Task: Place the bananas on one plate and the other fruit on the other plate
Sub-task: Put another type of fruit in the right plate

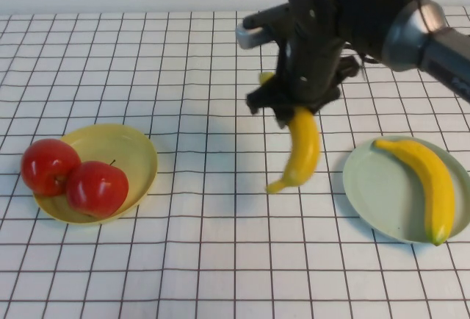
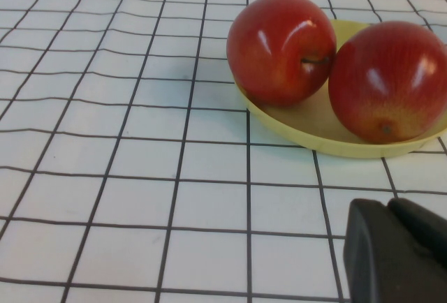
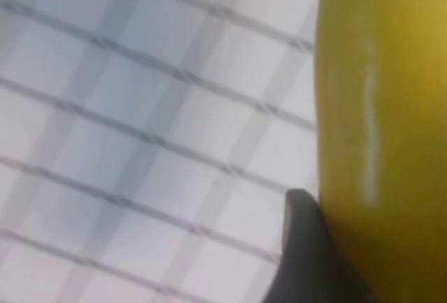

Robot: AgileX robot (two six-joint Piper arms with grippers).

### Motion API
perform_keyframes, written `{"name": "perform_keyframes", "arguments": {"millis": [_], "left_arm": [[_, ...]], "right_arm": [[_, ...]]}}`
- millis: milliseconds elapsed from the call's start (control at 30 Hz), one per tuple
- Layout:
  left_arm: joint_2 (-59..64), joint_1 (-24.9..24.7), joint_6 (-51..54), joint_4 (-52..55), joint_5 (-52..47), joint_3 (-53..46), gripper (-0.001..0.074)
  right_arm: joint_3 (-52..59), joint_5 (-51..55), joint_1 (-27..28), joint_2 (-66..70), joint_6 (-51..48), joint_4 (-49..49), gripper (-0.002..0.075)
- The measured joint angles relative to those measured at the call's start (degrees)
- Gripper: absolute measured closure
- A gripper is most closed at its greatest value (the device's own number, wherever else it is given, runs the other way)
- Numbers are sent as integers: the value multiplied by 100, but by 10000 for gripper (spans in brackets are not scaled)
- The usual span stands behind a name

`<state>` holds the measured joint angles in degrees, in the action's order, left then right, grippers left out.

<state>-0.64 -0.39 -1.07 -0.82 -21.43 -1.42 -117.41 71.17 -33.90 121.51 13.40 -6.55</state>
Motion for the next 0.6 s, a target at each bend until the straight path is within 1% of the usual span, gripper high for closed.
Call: {"name": "perform_keyframes", "arguments": {"millis": [133, 233, 367, 600], "left_arm": [[0, 0, 0, 0, 0, 0, 738], [0, 0, 0, 0, 0, 0, 738], [0, 0, 0, 0, 0, 0, 738], [0, 0, 0, 0, 0, 0, 738]], "right_arm": [[1525, 0, 38, -971, 95, -823, 391], [2182, 0, 283, -1379, 148, -1040, 391], [2574, -27, 745, -1441, -152, -861, 391], [2621, -85, 1108, -1052, -914, -485, 391]]}}
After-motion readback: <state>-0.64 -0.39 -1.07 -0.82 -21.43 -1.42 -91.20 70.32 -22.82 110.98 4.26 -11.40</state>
